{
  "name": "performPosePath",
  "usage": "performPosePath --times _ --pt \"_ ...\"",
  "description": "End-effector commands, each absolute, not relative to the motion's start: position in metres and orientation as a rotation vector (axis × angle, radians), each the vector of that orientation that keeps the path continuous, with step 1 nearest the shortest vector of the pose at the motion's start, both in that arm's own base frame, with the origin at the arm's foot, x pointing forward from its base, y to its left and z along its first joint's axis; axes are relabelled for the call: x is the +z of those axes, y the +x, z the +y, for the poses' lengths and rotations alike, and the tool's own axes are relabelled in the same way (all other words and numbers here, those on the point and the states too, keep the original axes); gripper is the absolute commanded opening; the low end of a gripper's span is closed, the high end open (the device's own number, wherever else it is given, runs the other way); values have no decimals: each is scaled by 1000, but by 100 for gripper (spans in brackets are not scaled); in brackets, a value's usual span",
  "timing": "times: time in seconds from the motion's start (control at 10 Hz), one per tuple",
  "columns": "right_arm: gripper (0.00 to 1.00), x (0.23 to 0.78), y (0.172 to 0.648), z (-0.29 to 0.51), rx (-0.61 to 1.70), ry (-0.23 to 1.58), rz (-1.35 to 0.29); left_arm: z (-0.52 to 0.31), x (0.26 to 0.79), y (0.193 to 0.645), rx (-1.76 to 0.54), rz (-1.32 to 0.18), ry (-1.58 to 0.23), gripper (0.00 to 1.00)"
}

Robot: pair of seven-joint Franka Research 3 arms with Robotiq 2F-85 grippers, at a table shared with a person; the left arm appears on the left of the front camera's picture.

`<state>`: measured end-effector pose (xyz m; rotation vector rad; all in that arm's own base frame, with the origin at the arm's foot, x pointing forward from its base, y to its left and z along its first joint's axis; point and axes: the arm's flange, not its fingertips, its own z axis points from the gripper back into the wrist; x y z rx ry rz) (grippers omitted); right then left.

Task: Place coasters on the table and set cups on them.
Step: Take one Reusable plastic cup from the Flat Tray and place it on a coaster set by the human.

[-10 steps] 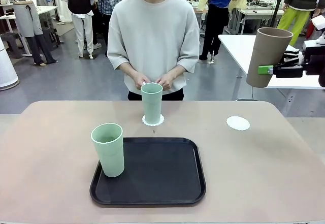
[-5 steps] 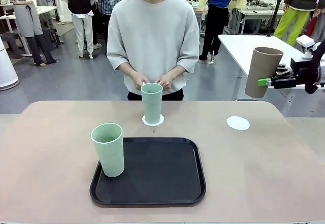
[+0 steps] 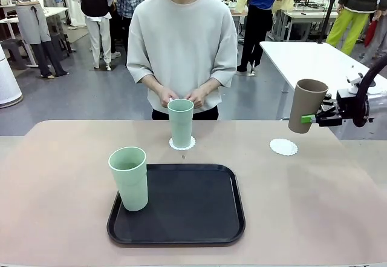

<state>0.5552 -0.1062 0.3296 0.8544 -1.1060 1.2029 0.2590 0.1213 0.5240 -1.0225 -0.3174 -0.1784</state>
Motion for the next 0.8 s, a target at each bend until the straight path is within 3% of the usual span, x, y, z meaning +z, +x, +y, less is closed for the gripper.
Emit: performPosePath --times 0.0,0.7 --pt "82 317 548 -98 1222 846 -1080 121 526 258 -183 -319 -1034 100" --pt "82 304 548 -91 1195 885 -1076 121 526 258 -183 -319 -1034 100"
